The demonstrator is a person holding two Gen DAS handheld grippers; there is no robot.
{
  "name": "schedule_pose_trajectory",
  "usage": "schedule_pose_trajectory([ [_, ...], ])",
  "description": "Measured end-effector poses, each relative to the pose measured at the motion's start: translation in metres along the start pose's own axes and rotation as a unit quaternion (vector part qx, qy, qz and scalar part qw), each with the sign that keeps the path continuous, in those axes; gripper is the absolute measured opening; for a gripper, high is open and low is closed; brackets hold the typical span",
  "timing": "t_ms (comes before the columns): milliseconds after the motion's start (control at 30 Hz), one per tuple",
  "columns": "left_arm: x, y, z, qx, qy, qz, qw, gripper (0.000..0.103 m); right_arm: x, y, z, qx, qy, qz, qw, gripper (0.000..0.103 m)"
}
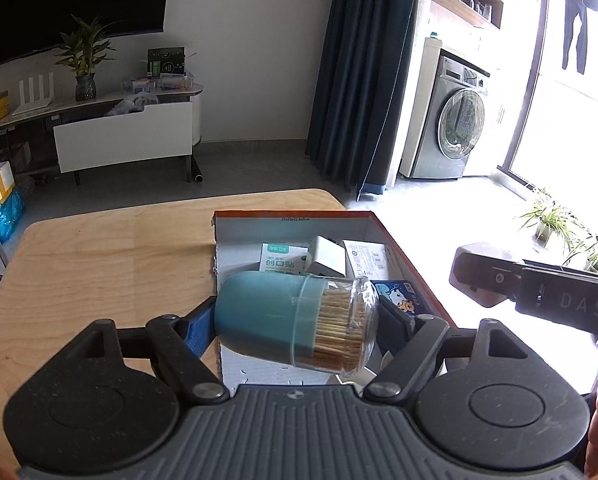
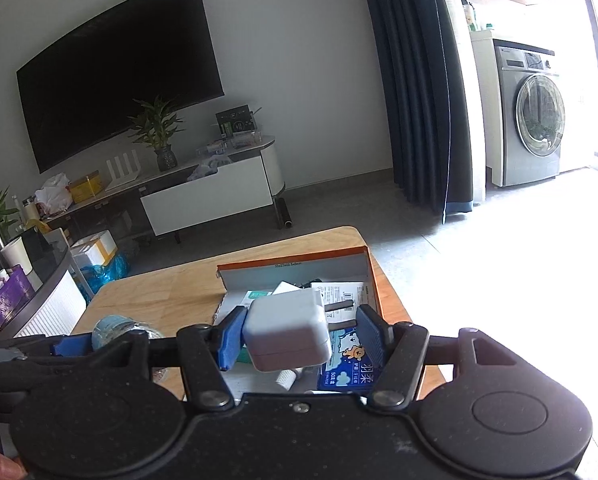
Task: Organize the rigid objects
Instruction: 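Carry the toothpick jar and charger cube with both grippers over the box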
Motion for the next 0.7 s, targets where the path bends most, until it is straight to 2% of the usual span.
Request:
schedule_pose_trajectory([
  [700,0.015,0.005,0.017,0.013,-0.005,-0.015,0.9998,0.082,0.016,0.005,0.000,-0.015,0.000,-0.008,1.000,0.072],
])
Point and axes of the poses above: each gripper's, at about its wrist camera, not at the fingertips, and x roughly the way its jaws point, z to its right, y to its top, the point moved 2 cm from there along x, roughly the way its jaws point, and after that the axes turned 7 degrees about -z, right-handed, at the moved point
